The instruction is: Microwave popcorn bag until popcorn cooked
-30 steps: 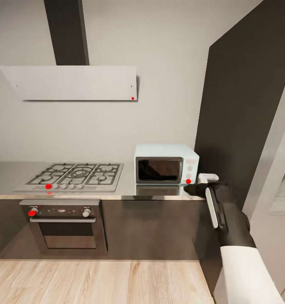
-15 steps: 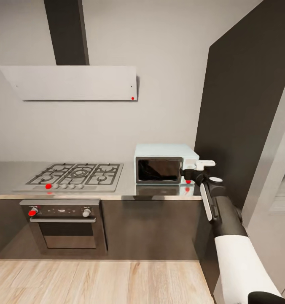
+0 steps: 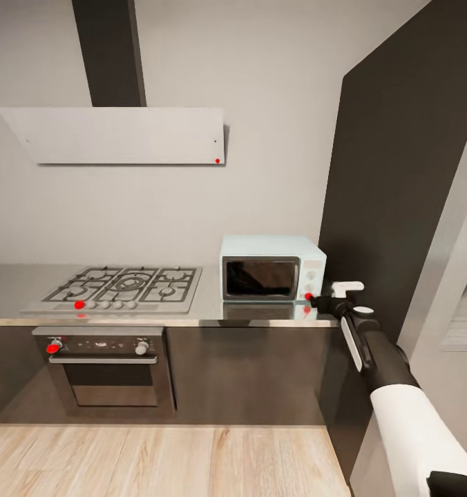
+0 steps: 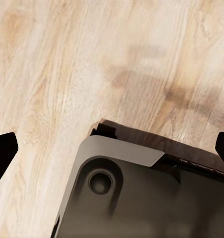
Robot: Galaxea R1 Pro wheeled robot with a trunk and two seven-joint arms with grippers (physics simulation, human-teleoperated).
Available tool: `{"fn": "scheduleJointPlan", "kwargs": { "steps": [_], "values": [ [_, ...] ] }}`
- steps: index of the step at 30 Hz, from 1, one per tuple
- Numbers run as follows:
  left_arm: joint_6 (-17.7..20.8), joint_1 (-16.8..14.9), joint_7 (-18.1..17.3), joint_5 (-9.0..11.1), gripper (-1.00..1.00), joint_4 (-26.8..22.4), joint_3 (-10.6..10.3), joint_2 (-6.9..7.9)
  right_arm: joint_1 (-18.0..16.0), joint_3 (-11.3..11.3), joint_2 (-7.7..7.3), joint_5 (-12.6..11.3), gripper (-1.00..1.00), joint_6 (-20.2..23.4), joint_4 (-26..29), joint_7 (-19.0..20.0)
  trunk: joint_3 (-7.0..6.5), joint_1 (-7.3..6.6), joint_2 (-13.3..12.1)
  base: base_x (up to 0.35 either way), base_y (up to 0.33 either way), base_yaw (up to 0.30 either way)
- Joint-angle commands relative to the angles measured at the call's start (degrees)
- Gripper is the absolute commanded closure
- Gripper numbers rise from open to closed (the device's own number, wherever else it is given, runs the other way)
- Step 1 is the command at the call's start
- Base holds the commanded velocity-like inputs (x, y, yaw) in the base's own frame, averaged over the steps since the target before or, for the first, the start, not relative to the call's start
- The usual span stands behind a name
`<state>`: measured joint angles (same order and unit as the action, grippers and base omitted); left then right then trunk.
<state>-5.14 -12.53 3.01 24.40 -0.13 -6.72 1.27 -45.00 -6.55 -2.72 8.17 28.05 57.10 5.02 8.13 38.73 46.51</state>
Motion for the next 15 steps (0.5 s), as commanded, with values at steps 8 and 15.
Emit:
{"fn": "scheduleJointPlan", "kwargs": {
  "steps": [8,15],
  "values": [
    [-0.1,0.0,0.2,0.4,-1.00,0.0,-0.5,-0.04,0.0,-0.2,0.45,0.4,-1.00,-1.2,-3.1,0.4,0.09,0.01,0.1,0.023,0.000,0.000],
    [0.0,0.0,0.2,0.5,-1.00,0.0,-0.5,-0.04,0.0,-0.2,0.01,0.4,-1.00,-4.2,-7.3,0.4,0.09,0.01,0.1,0.292,0.000,0.000]
  ]
}}
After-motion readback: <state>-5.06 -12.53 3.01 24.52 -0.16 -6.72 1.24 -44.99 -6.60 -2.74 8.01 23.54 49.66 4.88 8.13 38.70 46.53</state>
